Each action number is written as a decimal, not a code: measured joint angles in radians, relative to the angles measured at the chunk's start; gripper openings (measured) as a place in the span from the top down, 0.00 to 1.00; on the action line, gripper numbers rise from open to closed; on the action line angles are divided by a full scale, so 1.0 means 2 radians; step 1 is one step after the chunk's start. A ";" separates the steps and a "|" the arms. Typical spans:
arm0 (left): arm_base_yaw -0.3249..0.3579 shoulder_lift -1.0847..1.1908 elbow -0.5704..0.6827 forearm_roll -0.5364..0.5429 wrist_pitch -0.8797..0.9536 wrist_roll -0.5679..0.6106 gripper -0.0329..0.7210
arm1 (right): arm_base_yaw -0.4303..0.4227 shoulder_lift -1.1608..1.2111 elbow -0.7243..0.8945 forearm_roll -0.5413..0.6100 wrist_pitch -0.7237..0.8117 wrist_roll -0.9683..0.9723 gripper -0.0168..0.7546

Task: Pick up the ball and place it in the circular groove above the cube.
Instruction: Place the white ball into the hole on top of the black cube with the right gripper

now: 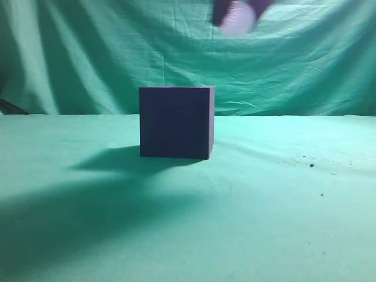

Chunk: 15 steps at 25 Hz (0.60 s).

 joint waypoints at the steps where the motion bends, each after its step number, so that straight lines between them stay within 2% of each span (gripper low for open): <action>1: 0.000 0.000 0.000 0.000 0.000 0.000 0.96 | 0.018 0.008 -0.008 0.000 -0.006 0.000 0.57; 5: 0.000 0.000 0.000 0.000 0.000 0.000 0.96 | 0.054 0.054 -0.039 -0.001 -0.015 -0.003 0.57; 15: 0.000 0.000 0.000 0.000 0.000 0.000 0.96 | 0.058 0.127 -0.076 -0.031 -0.023 -0.004 0.57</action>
